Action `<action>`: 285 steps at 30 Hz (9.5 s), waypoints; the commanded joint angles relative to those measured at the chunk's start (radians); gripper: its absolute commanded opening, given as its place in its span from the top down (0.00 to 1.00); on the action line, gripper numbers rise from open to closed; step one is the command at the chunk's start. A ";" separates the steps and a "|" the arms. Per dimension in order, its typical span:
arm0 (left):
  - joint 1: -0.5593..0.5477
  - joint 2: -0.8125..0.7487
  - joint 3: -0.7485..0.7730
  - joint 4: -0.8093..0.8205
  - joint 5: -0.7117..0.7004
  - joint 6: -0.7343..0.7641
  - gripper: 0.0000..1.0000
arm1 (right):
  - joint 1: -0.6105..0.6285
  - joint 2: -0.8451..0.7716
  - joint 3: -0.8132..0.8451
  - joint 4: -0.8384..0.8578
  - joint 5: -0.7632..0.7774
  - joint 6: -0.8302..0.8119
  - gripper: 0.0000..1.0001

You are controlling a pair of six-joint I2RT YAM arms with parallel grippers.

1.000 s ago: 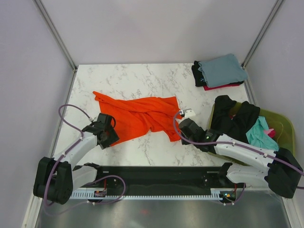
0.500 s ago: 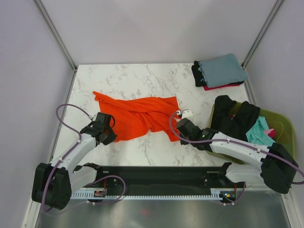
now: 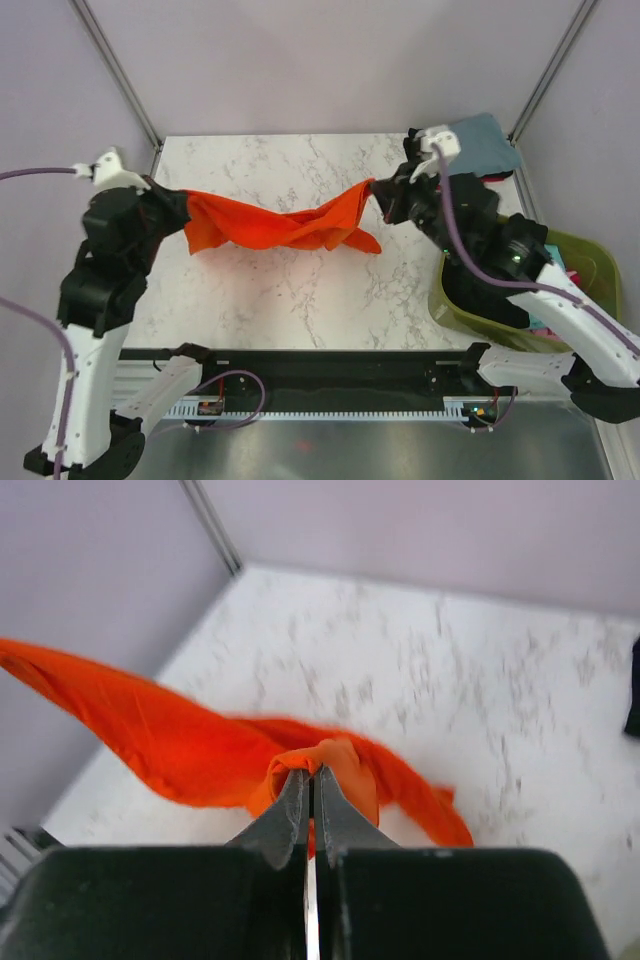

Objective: Fold and stack the t-shirts

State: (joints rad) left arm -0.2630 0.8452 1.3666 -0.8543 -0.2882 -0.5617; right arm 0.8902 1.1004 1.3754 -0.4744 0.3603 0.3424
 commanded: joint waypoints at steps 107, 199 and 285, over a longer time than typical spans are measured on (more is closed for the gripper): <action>0.406 0.921 0.162 0.169 0.165 0.099 0.39 | -0.419 1.095 0.323 0.122 -0.366 0.044 0.02; 0.358 1.158 0.279 0.259 0.144 0.049 0.05 | -0.405 1.121 0.375 -0.010 -0.297 0.106 0.02; 0.401 0.854 0.181 0.212 0.120 0.042 0.06 | -0.579 1.222 0.848 0.310 -0.578 0.063 0.02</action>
State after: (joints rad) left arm 0.1226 1.9362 1.7004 -0.6323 -0.0120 -0.4828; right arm 0.3126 2.5229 2.2505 -0.2512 -0.1886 0.4557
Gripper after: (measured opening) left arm 0.936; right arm 0.982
